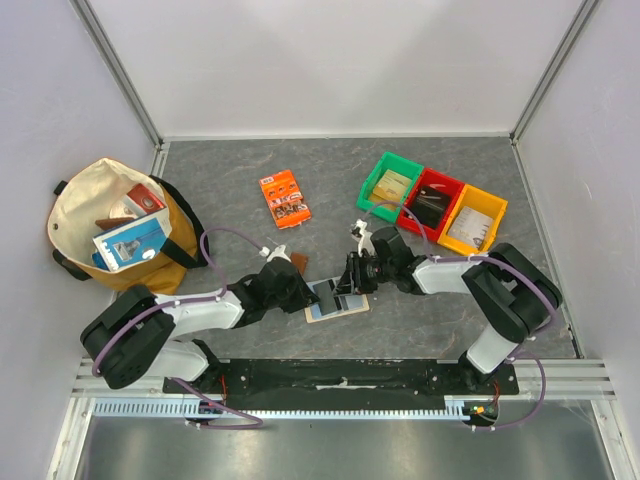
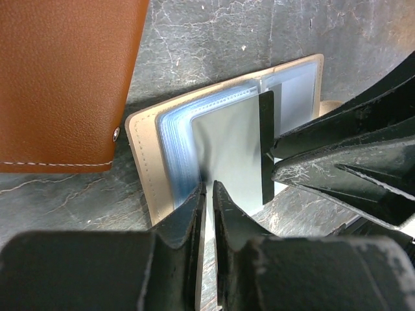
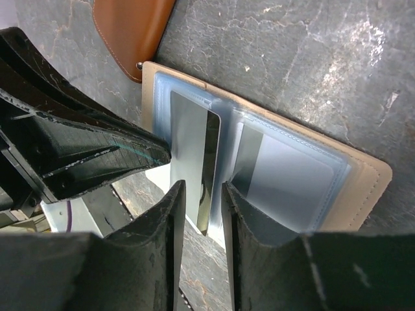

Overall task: Take the credit cards out of the card holder
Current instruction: Remove the credit card from the card holder, then place the credit card in the storage box.

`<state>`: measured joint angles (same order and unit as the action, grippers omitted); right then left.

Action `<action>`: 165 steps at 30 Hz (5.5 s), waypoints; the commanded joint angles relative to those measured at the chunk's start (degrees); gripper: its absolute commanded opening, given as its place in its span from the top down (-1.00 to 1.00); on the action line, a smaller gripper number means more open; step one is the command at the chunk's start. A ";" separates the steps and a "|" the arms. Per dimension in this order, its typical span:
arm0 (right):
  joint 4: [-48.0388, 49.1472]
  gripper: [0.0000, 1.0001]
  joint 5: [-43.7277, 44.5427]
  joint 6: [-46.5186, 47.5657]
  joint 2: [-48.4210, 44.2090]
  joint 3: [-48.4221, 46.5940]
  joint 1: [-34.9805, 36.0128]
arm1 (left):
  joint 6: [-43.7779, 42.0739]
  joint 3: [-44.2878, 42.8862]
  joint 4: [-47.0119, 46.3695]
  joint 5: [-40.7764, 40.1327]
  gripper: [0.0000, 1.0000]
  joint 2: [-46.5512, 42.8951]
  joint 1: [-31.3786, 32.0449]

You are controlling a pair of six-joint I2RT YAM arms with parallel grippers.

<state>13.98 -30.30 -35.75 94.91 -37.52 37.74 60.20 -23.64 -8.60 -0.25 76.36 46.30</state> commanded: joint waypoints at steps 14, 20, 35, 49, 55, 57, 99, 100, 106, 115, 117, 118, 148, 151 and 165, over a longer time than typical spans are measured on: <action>12.21 0.98 -8.46 -2.13 3.44 3.15 -2.14 | 0.88 2.10 1.48 -0.10 0.70 0.99 -0.34; 10.20 1.00 -8.98 -0.03 0.89 5.08 -5.65 | 1.41 3.25 0.95 -0.01 0.71 0.90 -0.78; 11.42 0.45 -12.50 -1.61 4.40 3.68 -6.27 | 0.70 2.81 0.69 1.48 0.72 1.25 -1.04; 1.43 1.00 -8.82 4.01 -0.33 2.28 -6.27 | 0.97 3.69 0.51 0.69 0.72 -0.24 -0.95; -9.30 1.00 -2.49 9.64 -8.07 1.57 -7.50 | 1.05 3.60 0.78 0.69 0.72 -0.86 -1.04; -12.99 1.00 -0.11 11.04 -10.88 0.96 -7.41 | 0.97 3.42 1.30 0.69 0.72 -1.56 -1.04; -25.58 1.00 91.48 40.32 -16.60 -16.97 44.27 | 7.64 -14.51 8.78 8.34 -0.58 -20.19 -3.85; -25.41 1.00 91.30 39.45 -16.69 -16.89 44.27 | 7.99 -14.07 8.78 7.64 -0.58 -21.07 -3.85; -23.21 1.00 86.30 37.24 -20.64 -13.90 43.56 | 11.42 -11.17 10.79 2.11 -0.61 -27.39 -3.85; -18.29 1.00 79.97 37.33 -25.83 -10.12 42.60 | 14.76 -10.11 8.95 2.09 -0.62 -28.72 -3.85; -18.20 1.00 80.05 37.59 -25.57 -10.38 42.60 | 14.85 -10.64 8.78 3.23 -0.61 -27.06 -3.85; -18.28 1.00 80.05 37.85 -25.22 -10.56 42.60 | 14.85 -10.90 8.86 4.20 -0.60 -26.27 -3.85; -18.90 0.99 81.81 41.73 -18.01 -13.37 42.60 | 9.67 -12.40 4.82 8.08 0.86 -17.29 -3.06; -20.39 0.85 79.36 39.54 -18.27 -13.63 41.81 | 7.04 -12.31 5.52 7.29 0.96 -18.26 -3.76; -14.44 -0.82 37.02 14.59 -35.66 -4.42 17.57 | 3.60 -1.24 -5.01 4.12 0.96 -27.92 -9.57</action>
<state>-6.94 24.08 -9.26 65.63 -46.59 62.50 66.57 -26.96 -6.52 5.61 51.53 37.19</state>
